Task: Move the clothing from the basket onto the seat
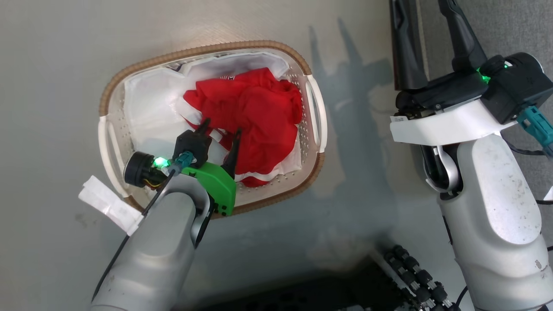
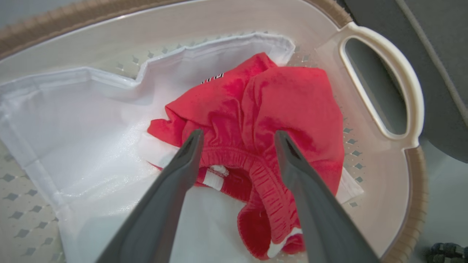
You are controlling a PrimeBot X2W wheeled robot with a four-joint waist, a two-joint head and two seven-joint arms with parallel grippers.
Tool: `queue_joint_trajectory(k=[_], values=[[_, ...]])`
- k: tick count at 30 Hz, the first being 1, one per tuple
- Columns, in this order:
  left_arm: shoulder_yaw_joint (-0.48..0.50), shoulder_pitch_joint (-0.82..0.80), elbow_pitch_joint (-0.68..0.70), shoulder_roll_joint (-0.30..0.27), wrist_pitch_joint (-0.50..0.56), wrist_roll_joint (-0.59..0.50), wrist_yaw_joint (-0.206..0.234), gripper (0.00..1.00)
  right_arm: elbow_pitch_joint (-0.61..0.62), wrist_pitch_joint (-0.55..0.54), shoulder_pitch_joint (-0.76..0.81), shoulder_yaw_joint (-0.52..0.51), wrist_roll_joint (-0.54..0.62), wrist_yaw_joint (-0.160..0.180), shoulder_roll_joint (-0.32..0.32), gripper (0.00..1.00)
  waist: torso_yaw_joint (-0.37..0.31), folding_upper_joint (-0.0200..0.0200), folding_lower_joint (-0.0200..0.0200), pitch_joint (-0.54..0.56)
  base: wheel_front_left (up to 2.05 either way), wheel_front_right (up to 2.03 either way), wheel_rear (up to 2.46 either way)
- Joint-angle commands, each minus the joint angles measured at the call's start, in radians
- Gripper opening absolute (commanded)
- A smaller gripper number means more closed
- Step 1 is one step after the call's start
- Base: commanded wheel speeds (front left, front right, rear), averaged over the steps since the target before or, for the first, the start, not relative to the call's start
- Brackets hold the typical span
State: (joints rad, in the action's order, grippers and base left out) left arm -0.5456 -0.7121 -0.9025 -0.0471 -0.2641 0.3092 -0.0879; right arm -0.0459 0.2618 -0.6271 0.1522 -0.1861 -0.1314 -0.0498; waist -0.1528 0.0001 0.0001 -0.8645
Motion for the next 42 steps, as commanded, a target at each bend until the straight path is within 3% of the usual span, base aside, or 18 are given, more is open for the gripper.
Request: queue_joint_trajectory(k=[1, 10, 21, 42], values=[[-0.01, -0.023, -0.02, -0.007, -0.001, 0.014, -0.008, 1.0, 0.007, 0.005, -0.014, 0.002, -0.006, 0.001, -0.003, 1.0, -0.016, -0.0001, -0.0001, -0.02, 0.0, 0.0, 0.0], [-0.134, -0.087, -0.149, -0.006, 0.0, 0.137, -0.042, 1.0, 0.017, 0.005, -0.024, 0.027, -0.014, 0.001, -0.003, 1.0, -0.043, -0.0001, -0.0001, -0.045, 0.0, 0.0, 0.0], [-0.339, -0.159, -0.212, -0.006, 0.01, 0.277, -0.044, 1.0, 0.034, 0.005, -0.038, 0.037, -0.015, 0.001, -0.003, 1.0, -0.049, -0.0001, -0.0001, -0.065, 0.0, 0.0, 0.0], [-0.545, -0.261, -0.273, -0.006, 0.057, 0.399, -0.043, 1.0, 0.073, 0.005, -0.018, 0.057, 0.005, 0.001, -0.003, 1.0, -0.051, -0.0001, -0.0001, -0.088, 0.0, 0.0, 0.0]])
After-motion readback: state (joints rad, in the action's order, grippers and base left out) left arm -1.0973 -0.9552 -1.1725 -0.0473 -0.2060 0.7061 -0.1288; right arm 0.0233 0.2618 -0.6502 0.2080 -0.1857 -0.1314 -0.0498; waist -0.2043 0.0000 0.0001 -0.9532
